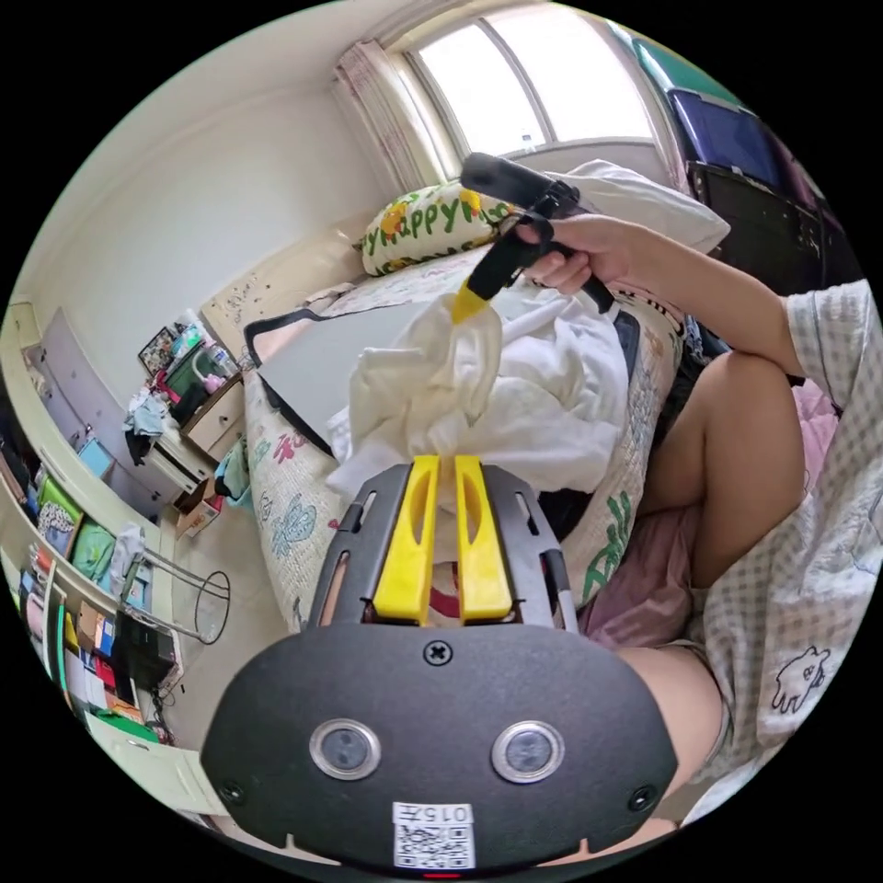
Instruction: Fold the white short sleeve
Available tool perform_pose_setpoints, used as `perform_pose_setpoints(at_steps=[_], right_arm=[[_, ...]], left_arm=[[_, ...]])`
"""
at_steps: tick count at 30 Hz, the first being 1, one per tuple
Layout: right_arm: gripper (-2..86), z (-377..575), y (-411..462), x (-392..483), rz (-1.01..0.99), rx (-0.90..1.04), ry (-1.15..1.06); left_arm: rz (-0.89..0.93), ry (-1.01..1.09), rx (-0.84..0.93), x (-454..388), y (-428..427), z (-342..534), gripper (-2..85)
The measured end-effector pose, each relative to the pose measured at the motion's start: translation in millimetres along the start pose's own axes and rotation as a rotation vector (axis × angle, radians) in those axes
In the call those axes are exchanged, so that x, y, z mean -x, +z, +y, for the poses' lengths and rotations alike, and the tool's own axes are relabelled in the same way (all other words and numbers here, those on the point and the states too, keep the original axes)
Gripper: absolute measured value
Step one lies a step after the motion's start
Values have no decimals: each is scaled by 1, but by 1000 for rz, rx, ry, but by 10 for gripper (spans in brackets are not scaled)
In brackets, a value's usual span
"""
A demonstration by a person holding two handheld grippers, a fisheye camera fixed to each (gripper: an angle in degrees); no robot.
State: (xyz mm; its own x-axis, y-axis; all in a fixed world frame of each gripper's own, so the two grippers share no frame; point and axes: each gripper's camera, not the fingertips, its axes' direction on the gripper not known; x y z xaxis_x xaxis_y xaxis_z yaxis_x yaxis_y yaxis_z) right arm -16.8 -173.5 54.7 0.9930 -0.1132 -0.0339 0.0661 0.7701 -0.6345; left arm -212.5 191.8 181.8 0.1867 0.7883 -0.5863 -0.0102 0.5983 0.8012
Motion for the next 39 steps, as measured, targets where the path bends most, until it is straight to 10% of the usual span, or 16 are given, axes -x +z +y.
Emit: perform_pose_setpoints(at_steps=[6, 22, 39], right_arm=[[16, 39, -50, 8, -278, -426, 80], [9, 134, -161, 357, 358, -1178, -483], [4, 185, -133, 419, 1223, -1314, -989]], left_arm=[[-81, -268, -267, 31, -60, 31, 7], [-85, -629, -1293, -29, -340, 26, -5], [-865, -280, -1505, -165, -351, -3, -4]])
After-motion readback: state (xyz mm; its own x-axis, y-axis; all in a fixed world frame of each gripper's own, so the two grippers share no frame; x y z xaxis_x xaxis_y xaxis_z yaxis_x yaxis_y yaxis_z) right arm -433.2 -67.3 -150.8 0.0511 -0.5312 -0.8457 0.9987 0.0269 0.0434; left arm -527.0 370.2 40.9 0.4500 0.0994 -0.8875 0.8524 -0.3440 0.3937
